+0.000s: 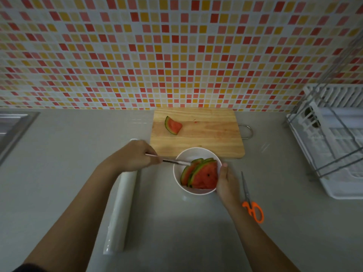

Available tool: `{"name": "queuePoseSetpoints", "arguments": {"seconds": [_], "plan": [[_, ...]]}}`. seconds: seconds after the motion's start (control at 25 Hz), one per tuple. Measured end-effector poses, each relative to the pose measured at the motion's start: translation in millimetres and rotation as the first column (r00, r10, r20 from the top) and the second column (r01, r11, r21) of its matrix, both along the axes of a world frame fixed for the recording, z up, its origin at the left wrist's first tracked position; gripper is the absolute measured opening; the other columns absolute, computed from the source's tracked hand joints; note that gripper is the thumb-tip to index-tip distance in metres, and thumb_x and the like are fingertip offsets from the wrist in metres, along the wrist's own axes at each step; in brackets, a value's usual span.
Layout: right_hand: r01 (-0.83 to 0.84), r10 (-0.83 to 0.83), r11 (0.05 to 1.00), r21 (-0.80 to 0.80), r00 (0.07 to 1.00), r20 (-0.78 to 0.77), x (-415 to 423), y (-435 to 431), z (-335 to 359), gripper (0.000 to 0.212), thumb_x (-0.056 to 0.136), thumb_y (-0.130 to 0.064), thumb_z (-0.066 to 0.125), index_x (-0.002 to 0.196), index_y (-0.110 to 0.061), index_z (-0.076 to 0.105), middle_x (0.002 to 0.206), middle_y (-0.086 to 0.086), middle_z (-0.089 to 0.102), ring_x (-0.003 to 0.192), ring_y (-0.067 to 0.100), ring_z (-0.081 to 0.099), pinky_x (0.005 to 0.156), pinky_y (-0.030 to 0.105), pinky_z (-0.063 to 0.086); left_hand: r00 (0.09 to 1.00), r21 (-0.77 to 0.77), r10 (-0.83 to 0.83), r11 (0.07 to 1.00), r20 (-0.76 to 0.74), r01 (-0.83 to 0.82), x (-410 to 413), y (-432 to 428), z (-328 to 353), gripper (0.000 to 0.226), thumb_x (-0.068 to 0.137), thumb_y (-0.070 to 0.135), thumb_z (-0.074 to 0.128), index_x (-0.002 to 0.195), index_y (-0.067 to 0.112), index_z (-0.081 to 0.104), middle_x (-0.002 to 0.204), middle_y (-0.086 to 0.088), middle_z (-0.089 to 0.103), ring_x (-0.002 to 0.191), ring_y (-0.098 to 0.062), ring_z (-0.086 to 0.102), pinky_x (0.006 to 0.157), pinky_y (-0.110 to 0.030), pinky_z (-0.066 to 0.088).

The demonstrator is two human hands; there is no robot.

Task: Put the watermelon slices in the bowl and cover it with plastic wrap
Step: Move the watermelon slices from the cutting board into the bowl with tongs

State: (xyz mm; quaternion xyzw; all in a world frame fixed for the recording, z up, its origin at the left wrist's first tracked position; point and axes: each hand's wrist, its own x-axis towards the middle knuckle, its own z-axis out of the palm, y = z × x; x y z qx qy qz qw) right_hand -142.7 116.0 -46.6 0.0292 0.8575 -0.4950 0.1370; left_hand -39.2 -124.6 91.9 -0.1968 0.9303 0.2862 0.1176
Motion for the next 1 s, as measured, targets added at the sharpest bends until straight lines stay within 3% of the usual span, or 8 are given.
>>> {"name": "queuePoseSetpoints", "arguments": {"seconds": [0.08, 0.16, 0.24, 0.36, 0.56, 0.68, 0.8, 1.0], "plan": [[-0.003, 0.003, 1.0, -0.003, 1.0, -0.013, 0, -1, -1, 0.062, 0.094, -0.055, 0.017, 0.108, -0.017, 0.064, 0.095, 0.011, 0.065, 0.1, 0.033, 0.06, 0.077, 0.032, 0.036, 0.977, -0.044, 0.173, 0.983, -0.126, -0.18, -12, -10, -5, 0.023, 0.086, 0.034, 0.062, 0.084, 0.017, 0.078, 0.073, 0.006, 0.064, 0.074, -0.011, 0.058, 0.062, -0.022, 0.039], [0.001, -0.001, 1.0, -0.016, 1.0, -0.008, 0, -1, 0, 0.061, 0.094, -0.055, 0.019, 0.104, -0.017, 0.065, 0.082, 0.002, 0.057, 0.098, 0.032, 0.06, 0.075, 0.032, 0.036, 0.873, -0.012, 0.423, 0.899, -0.242, -0.439, -31, -11, -21, 0.033, 0.088, 0.03, 0.059, 0.073, 0.004, 0.072, 0.062, -0.005, 0.057, 0.069, -0.021, 0.055, 0.058, -0.027, 0.035], [0.0, 0.0, 1.0, -0.02, 1.0, -0.005, 0, -1, 0, 0.061, 0.094, -0.054, 0.02, 0.105, -0.015, 0.065, 0.088, 0.006, 0.061, 0.099, 0.032, 0.06, 0.077, 0.032, 0.037, 0.776, 0.034, 0.589, 0.801, -0.223, -0.598, -49, -9, -40, 0.04, 0.089, 0.028, 0.057, 0.064, -0.002, 0.063, 0.051, -0.006, 0.046, 0.065, -0.026, 0.052, 0.058, -0.028, 0.034], [-0.011, 0.011, 1.0, -0.012, 1.0, -0.012, -1, -1, 0, 0.059, 0.096, -0.051, 0.02, 0.11, -0.014, 0.064, 0.104, 0.014, 0.065, 0.102, 0.032, 0.059, 0.08, 0.032, 0.037, 0.743, 0.082, 0.646, 0.762, -0.174, -0.643, -68, -3, -59, 0.037, 0.091, 0.027, 0.055, 0.068, -0.001, 0.063, 0.056, -0.005, 0.049, 0.067, -0.029, 0.053, 0.062, -0.029, 0.038], [-0.03, 0.03, 1.0, -0.007, 0.999, -0.028, 0, 1, 5, 0.059, 0.096, -0.052, 0.018, 0.101, -0.017, 0.065, 0.084, -0.001, 0.057, 0.084, 0.022, 0.055, 0.074, 0.031, 0.037, 0.717, 0.106, 0.618, 0.776, -0.322, -0.622, -67, -5, -53, 0.028, 0.088, 0.016, 0.055, 0.076, -0.005, 0.071, 0.055, -0.01, 0.052, 0.065, -0.029, 0.052, 0.061, -0.029, 0.038], [-0.022, 0.022, 1.0, -0.014, 1.0, -0.01, 2, 0, 5, 0.06, 0.095, -0.053, 0.018, 0.099, -0.017, 0.066, 0.082, 0.0, 0.057, 0.081, 0.022, 0.054, 0.071, 0.031, 0.038, 0.726, 0.142, 0.546, 0.829, -0.419, -0.541, -37, -2, -31, 0.021, 0.085, 0.018, 0.061, 0.084, 0.006, 0.078, 0.066, -0.018, 0.066, 0.068, -0.028, 0.06, 0.064, -0.029, 0.043], [-0.038, 0.037, 0.999, -0.015, 0.999, -0.033, 2, 0, 7, 0.06, 0.096, -0.05, 0.018, 0.101, -0.015, 0.065, 0.088, 0.007, 0.062, 0.088, 0.026, 0.058, 0.072, 0.03, 0.037, 0.777, 0.138, 0.443, 0.892, -0.446, -0.43, 7, 22, -18, 0.013, 0.082, 0.02, 0.067, 0.082, 0.017, 0.079, 0.062, -0.015, 0.064, 0.058, -0.02, 0.056, 0.053, -0.015, 0.038], [-0.032, 0.032, 0.999, 0.01, 0.999, -0.035, 2, -1, 10, 0.06, 0.097, -0.048, 0.018, 0.11, -0.011, 0.063, 0.108, 0.018, 0.066, 0.102, 0.035, 0.059, 0.077, 0.03, 0.036, 0.875, -0.332, 0.0, 0.925, -0.484, -0.183, 33, 75, -22, 0.012, 0.079, 0.011, 0.069, 0.084, 0.002, 0.074, 0.06, -0.019, 0.066, 0.05, -0.036, 0.062, 0.046, -0.035, 0.051]]}}
